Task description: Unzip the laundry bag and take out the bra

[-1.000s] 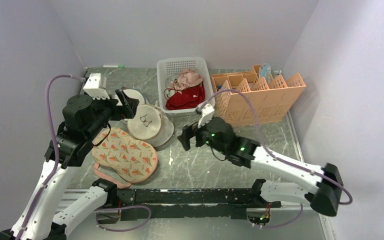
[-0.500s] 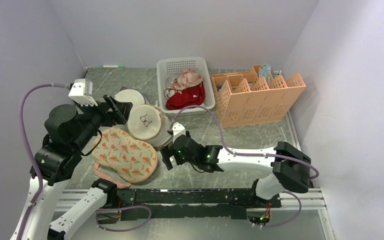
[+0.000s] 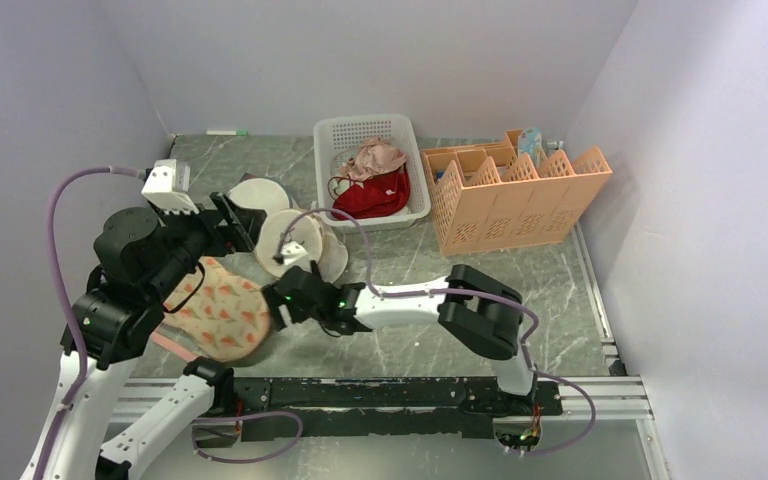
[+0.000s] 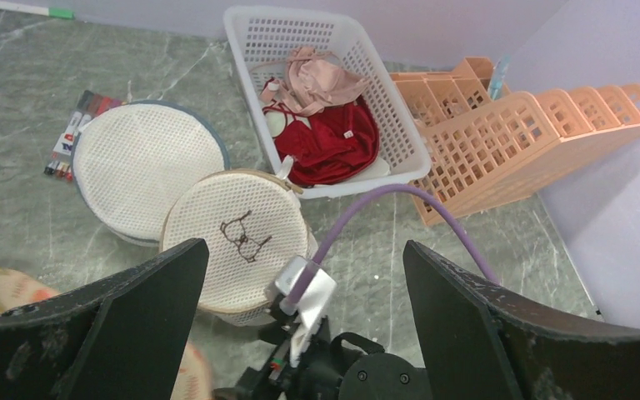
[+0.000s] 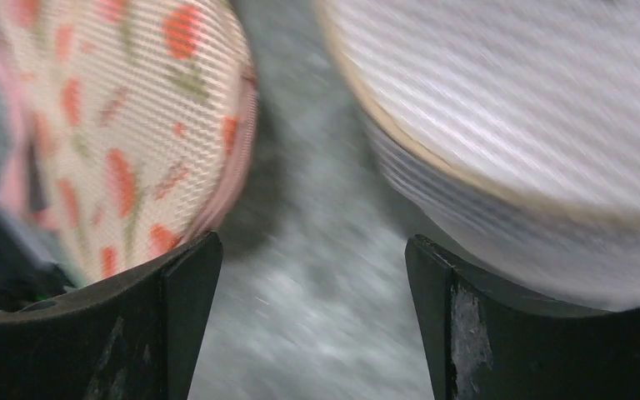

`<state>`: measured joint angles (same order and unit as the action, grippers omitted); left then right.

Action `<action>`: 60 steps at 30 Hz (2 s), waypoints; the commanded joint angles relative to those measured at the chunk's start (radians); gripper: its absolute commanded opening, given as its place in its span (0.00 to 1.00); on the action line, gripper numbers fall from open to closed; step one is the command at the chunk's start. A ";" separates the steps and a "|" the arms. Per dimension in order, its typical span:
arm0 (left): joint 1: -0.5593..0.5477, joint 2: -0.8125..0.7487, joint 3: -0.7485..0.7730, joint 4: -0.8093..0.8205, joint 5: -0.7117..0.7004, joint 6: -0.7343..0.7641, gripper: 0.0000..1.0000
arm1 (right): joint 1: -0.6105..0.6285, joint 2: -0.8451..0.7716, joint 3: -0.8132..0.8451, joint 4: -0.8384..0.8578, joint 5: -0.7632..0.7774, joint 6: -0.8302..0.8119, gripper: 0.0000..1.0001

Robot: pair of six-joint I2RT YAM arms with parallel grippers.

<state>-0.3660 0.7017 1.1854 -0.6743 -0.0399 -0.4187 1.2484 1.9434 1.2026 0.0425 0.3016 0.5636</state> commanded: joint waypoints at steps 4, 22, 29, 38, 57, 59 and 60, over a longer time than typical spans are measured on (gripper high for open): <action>0.010 -0.015 0.051 -0.063 -0.044 0.025 0.99 | 0.020 -0.009 0.093 0.185 -0.060 -0.051 0.84; 0.005 0.381 -0.183 0.277 0.181 -0.075 0.85 | -0.258 -0.604 -0.457 -0.028 0.116 -0.196 0.88; -0.351 0.666 0.071 0.097 -0.465 0.010 0.82 | -0.374 -0.689 -0.526 0.027 0.032 -0.218 0.90; -0.437 0.791 0.115 0.001 -0.628 -0.045 0.78 | -0.457 -0.747 -0.586 0.038 -0.030 -0.219 0.88; -0.430 0.845 0.013 0.142 -0.645 -0.155 0.73 | -0.478 -0.827 -0.549 -0.090 -0.030 -0.200 0.89; -0.403 0.817 -0.031 0.202 -0.587 -0.140 0.70 | -0.478 -0.842 -0.535 -0.137 -0.039 -0.190 0.89; -0.386 0.809 -0.042 0.211 -0.572 -0.142 0.67 | -0.478 -0.851 -0.532 -0.159 -0.043 -0.183 0.89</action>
<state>-0.7876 1.5536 1.2007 -0.5583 -0.6651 -0.5507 0.7776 1.1309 0.6250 -0.0162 0.2539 0.3622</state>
